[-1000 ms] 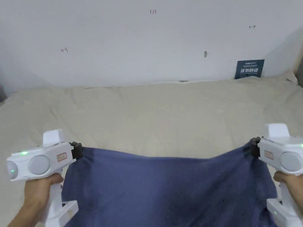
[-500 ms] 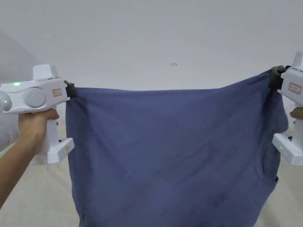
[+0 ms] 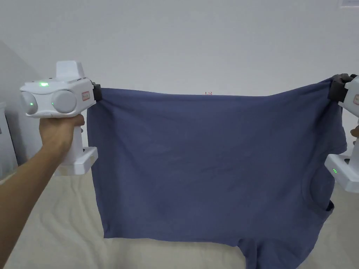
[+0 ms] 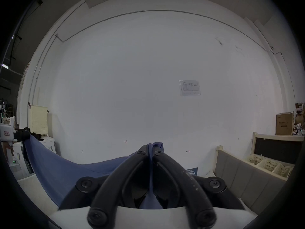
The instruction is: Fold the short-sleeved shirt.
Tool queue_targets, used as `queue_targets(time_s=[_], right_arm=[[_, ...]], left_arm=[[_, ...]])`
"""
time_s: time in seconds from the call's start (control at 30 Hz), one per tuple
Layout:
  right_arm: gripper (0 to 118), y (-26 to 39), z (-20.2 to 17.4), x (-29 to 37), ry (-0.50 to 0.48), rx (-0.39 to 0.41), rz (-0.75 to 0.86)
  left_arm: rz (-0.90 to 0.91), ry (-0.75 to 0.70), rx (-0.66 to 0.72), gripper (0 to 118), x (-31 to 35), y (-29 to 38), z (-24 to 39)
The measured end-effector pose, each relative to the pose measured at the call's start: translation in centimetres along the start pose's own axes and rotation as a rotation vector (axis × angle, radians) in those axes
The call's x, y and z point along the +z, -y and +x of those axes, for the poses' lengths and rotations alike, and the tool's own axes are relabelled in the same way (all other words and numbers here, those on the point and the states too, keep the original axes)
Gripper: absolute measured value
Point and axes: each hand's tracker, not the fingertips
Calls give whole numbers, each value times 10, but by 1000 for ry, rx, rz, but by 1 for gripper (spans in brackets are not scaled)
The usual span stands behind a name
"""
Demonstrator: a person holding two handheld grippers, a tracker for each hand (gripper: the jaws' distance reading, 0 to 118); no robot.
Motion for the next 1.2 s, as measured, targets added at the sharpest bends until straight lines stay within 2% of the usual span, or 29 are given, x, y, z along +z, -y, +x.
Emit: queue_targets(time_s=[0.13, 0.23, 0.43, 0.73, 0.83, 1.03, 1.2], right_arm=[[5, 52, 2, -14, 8, -6, -55], [5, 101, 6, -21, 6, -23, -140], [5, 193, 14, 4, -10, -75, -299], [5, 260, 25, 132, -49, -138, -415], [5, 272, 29, 182, -64, -143, -473], [5, 311, 42, 272, -36, -155, -643], [5, 337, 47, 342, -15, -177, -717]], left_arm=[[-75, 5, 32, 4, -21, 55, 5], [-145, 13, 4, 4, -29, 106, 7], [-309, 32, -1, 4, -14, 201, -4], [-463, 73, 34, 4, 106, 293, -44], [-533, 77, -9, 4, 157, 318, -57], [-649, 48, 9, 4, 244, 361, -77], [-695, 44, -6, 4, 298, 381, -86]])
